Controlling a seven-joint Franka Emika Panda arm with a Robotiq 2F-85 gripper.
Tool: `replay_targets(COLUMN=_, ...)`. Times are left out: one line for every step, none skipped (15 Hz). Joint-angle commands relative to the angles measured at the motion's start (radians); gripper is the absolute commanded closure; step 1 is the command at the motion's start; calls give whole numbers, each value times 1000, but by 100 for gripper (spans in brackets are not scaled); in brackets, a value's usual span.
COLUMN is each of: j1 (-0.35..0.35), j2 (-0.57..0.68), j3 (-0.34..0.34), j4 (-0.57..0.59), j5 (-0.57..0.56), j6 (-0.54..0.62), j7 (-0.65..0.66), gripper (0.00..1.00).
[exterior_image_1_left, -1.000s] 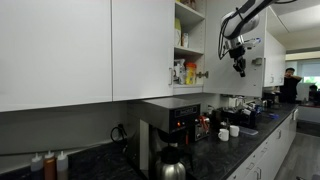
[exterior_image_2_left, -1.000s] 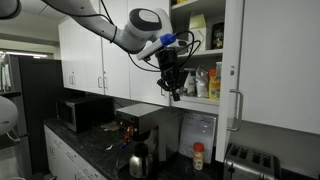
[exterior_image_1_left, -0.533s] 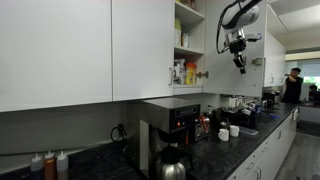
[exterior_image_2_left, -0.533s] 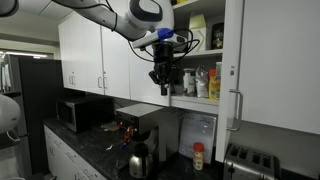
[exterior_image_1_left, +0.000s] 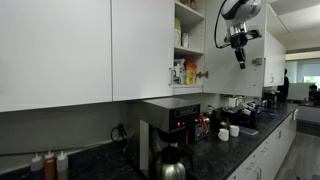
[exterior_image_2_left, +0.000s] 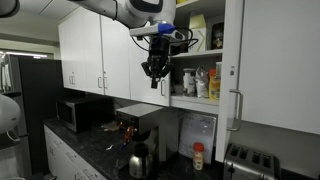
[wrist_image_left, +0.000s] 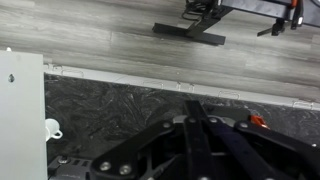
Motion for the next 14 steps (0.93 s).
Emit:
replay_targets(j1=-23, j2=-61, j3=-34, j4=30, j5=79, j6=-72, j7=-109, gripper=100)
replay_targets(j1=-22, j2=-77, j3=-49, j4=32, j5=98, j6=-79, j7=-134, gripper=100)
replay_targets(j1=-19, j2=-93, j3=-66, j4=32, j5=116, j6=-91, j7=-159, gripper=100)
replay_targets(j1=-14, j2=-112, j3=-87, j4=30, j5=135, j6=-99, j7=-183, gripper=100)
replay_targets(j1=-9, j2=-132, j3=-109, j4=26, j5=154, j6=-104, j7=-209, gripper=100)
replay_targets(j1=-1, j2=-158, j3=-136, j4=18, j5=174, j6=-107, j7=-235, gripper=100)
replay_targets(j1=6, j2=-181, j3=-163, j4=13, j5=193, j6=-118, j7=-261, gripper=100)
replay_targets(j1=15, j2=-208, j3=-192, j4=5, j5=212, j6=-121, j7=-287, gripper=100)
replay_targets(j1=26, j2=-233, j3=-222, j4=-5, j5=230, j6=-124, j7=-311, gripper=100)
replay_targets(j1=36, j2=-262, j3=-252, j4=-19, j5=246, j6=-124, j7=-327, gripper=100)
replay_targets(j1=45, j2=-290, j3=-280, j4=-32, j5=254, j6=-128, j7=-340, gripper=74)
replay_targets(j1=225, j2=-106, j3=-344, j4=12, j5=124, j6=-110, j7=-203, gripper=98)
replay_targets(j1=232, j2=-126, j3=-364, j4=4, j5=130, j6=-112, j7=-214, gripper=92)
replay_targets(j1=236, j2=-140, j3=-374, j4=-2, j5=132, j6=-111, j7=-220, gripper=85)
